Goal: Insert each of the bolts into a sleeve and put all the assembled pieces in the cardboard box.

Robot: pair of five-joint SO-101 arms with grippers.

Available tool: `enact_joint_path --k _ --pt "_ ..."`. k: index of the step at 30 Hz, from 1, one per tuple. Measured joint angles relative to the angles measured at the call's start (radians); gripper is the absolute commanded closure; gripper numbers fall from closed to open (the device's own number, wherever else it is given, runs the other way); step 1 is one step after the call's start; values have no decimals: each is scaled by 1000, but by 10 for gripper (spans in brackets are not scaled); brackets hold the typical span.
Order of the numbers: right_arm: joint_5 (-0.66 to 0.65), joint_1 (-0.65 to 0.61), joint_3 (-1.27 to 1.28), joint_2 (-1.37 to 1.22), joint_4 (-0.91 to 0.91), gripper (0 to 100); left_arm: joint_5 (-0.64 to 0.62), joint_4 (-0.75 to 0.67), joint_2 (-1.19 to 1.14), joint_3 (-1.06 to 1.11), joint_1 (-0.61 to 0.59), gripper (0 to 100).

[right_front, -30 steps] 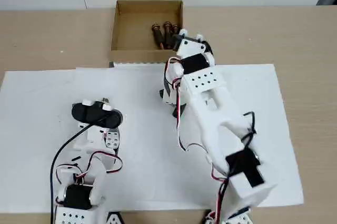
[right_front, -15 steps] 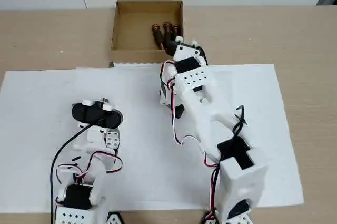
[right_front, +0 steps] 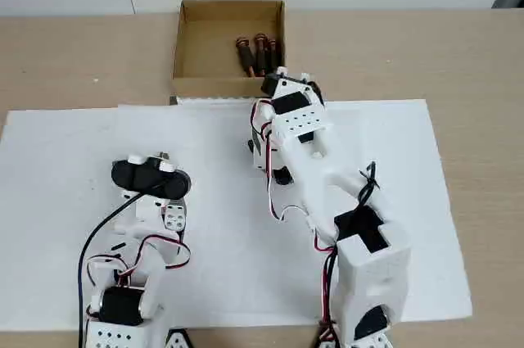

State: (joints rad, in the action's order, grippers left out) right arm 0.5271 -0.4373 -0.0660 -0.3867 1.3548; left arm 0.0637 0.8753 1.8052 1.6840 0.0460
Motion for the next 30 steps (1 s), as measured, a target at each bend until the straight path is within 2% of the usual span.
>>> enact_joint_path --k 9,17,21,30 --pt "0 0 -17 -2 21 995 0 0 0 0 0 993" --pt "0 -6 -278 -5 293 995 0 0 0 0 0 993" --pt "0 -8 -376 3 341 995 0 0 0 0 0 993" --pt "-21 -28 -384 242 351 995 0 0 0 0 0 993"
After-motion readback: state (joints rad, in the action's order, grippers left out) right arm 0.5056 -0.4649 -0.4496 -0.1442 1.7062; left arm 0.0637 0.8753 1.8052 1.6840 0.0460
